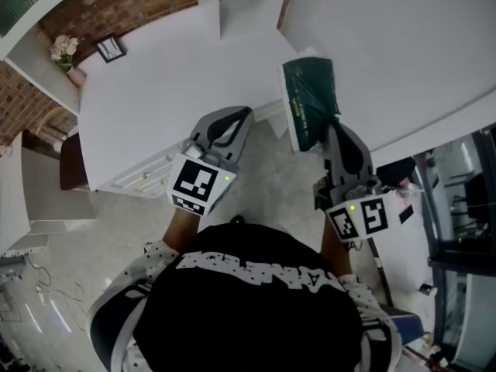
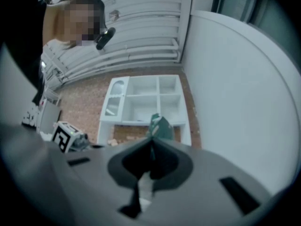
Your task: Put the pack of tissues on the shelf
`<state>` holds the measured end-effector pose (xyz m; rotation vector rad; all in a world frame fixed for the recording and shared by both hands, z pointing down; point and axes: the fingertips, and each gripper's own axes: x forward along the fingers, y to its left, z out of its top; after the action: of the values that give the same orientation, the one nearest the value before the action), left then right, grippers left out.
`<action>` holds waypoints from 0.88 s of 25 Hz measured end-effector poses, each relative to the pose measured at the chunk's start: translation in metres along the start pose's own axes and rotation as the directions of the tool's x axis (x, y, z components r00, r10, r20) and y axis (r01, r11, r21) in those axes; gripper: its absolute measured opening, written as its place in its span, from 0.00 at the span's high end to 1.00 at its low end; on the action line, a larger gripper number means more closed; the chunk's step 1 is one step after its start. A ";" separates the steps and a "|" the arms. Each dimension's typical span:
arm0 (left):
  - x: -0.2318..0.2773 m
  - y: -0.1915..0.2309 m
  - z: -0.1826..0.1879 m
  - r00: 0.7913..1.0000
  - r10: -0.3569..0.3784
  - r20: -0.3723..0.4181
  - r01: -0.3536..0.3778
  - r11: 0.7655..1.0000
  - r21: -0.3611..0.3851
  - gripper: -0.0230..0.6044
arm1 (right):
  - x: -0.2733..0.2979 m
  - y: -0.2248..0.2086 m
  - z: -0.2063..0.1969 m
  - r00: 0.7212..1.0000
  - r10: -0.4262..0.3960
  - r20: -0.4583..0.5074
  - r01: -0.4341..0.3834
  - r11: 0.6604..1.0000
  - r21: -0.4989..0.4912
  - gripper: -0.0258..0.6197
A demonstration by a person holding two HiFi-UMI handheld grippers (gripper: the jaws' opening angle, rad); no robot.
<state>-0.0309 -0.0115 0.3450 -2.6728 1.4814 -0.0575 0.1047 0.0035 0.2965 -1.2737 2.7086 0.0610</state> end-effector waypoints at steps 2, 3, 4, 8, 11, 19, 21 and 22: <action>0.000 0.006 -0.001 1.000 0.011 -0.004 -0.011 1.000 0.005 0.92 | 0.007 -0.002 -0.002 1.000 0.005 -0.004 -0.005 1.000 0.005 0.91; 0.000 0.009 -0.002 1.000 0.020 -0.007 -0.020 1.000 0.005 0.92 | 0.010 -0.003 -0.003 1.000 0.009 -0.005 -0.009 1.000 0.008 0.91; 0.000 0.013 -0.004 0.999 0.030 -0.010 -0.030 1.000 0.003 0.92 | 0.014 -0.004 -0.004 1.000 0.015 -0.006 -0.015 1.000 0.009 0.91; 0.005 0.032 -0.009 0.997 0.081 -0.020 -0.081 0.997 -0.006 0.92 | 0.037 -0.012 -0.005 0.999 0.052 -0.002 -0.052 0.999 0.012 0.91; 0.013 0.044 -0.011 0.992 0.124 -0.025 -0.124 0.992 0.000 0.92 | 0.055 -0.022 -0.007 0.996 0.087 0.006 -0.087 0.996 0.013 0.91; 0.041 0.089 -0.016 0.966 0.253 -0.046 -0.252 0.967 0.028 0.92 | 0.123 -0.049 -0.014 0.976 0.218 0.023 -0.219 0.975 0.024 0.91; 0.051 0.098 -0.015 0.960 0.277 -0.049 -0.275 0.961 0.038 0.92 | 0.139 -0.054 -0.016 0.969 0.247 0.024 -0.248 0.968 0.031 0.91; 0.057 0.101 -0.014 0.957 0.286 -0.051 -0.284 0.958 0.044 0.92 | 0.146 -0.057 -0.016 0.965 0.261 0.022 -0.262 0.965 0.032 0.91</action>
<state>-0.0873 -0.1140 0.3488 -2.4194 1.8486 -0.1402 0.0548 -0.1461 0.2920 -0.8938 2.8311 0.0532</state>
